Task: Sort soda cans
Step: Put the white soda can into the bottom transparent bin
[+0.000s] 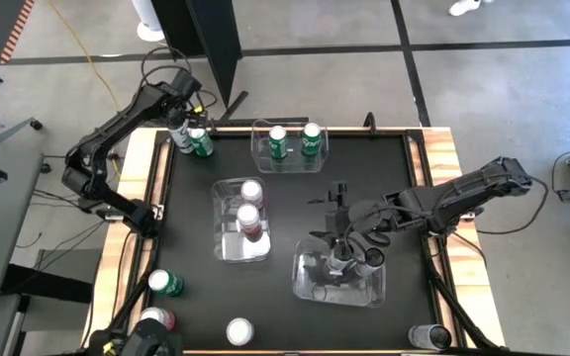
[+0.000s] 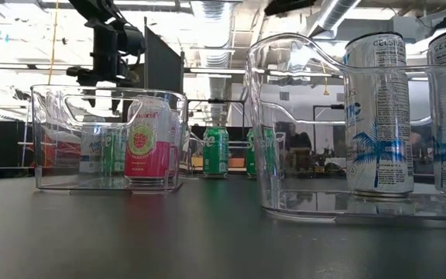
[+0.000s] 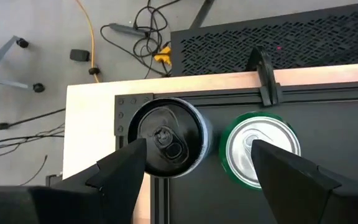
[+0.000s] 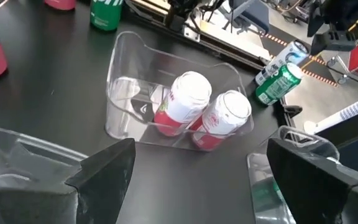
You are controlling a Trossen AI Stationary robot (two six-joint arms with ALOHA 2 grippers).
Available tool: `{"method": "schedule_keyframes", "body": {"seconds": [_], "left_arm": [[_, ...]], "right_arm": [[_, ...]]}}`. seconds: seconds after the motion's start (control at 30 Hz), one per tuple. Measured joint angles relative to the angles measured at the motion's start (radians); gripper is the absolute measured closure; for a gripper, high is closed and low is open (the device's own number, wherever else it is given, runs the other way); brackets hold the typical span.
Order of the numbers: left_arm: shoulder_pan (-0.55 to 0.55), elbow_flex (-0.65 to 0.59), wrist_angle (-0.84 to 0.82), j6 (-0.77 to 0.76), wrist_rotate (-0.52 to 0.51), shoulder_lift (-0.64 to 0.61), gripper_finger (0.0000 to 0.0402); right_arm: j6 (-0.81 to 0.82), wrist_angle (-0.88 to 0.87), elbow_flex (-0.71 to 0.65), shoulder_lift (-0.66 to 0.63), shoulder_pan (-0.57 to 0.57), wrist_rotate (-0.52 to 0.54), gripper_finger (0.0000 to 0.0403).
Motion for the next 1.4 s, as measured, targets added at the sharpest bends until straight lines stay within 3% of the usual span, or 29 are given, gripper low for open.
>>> {"method": "schedule_keyframes", "body": {"seconds": [1.1, 1.4], "left_arm": [[0.001, 0.0, -0.04, -0.176, -0.094, 0.081, 0.0115], [0.001, 0.0, -0.024, -0.205, -0.111, 0.081, 0.0115]], "right_arm": [[-0.06, 0.114, -0.125, 0.002, -0.037, -0.006, 0.0023], [-0.059, 0.125, -0.128, 0.002, -0.061, -0.058, 0.0023]]}}
